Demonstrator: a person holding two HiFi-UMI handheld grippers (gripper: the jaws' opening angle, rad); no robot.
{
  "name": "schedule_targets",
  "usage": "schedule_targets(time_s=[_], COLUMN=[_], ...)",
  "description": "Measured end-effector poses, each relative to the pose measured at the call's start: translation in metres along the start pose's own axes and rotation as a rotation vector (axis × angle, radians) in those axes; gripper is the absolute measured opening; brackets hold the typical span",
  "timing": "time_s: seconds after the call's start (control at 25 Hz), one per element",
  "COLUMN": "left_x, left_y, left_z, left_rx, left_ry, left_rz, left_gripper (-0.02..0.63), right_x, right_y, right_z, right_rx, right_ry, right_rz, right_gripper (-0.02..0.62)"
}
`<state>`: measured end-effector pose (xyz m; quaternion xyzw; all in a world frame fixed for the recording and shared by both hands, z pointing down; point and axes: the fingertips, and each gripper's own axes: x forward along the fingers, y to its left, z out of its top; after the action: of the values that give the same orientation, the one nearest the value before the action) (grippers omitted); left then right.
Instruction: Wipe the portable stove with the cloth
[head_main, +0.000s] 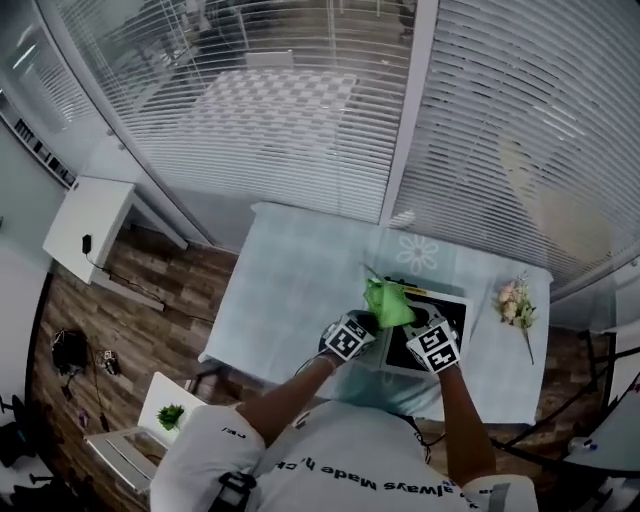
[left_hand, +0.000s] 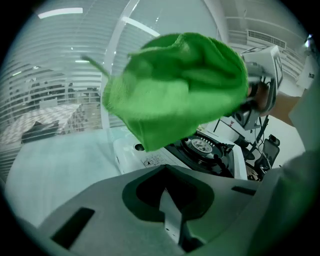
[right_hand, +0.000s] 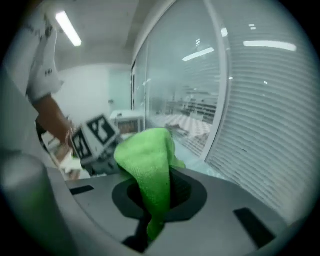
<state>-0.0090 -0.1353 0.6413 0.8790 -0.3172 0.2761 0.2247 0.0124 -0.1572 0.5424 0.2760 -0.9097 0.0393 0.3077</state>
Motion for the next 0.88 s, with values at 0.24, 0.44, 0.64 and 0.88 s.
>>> schedule_targets(time_s=[0.24,0.44,0.64,0.88], left_x=[-0.001,-0.006,-0.006,-0.005], left_y=[-0.011,0.006,0.004,0.002], left_z=[-0.009,-0.008,0.0,-0.001], left_rx=[-0.004,0.035,0.029,0.034], left_ry=[0.007,0.016,-0.004,-0.003], left_rz=[-0.015,0.021,0.008,-0.001], left_gripper=[0.011,0.011,0.011,0.011], right_x=[0.023,0.023,0.008,-0.031], right_y=[0.024,0.043,0.051,0.068], right_z=[-0.116,-0.106,-0.1,-0.038], right_rx=[-0.211,-0.115,-0.108,-0.035], right_ry=[0.439,0.456,0.438,0.22], right_rz=[0.0,0.114,0.15,0.058], right_gripper=[0.026,0.026,0.026,0.026])
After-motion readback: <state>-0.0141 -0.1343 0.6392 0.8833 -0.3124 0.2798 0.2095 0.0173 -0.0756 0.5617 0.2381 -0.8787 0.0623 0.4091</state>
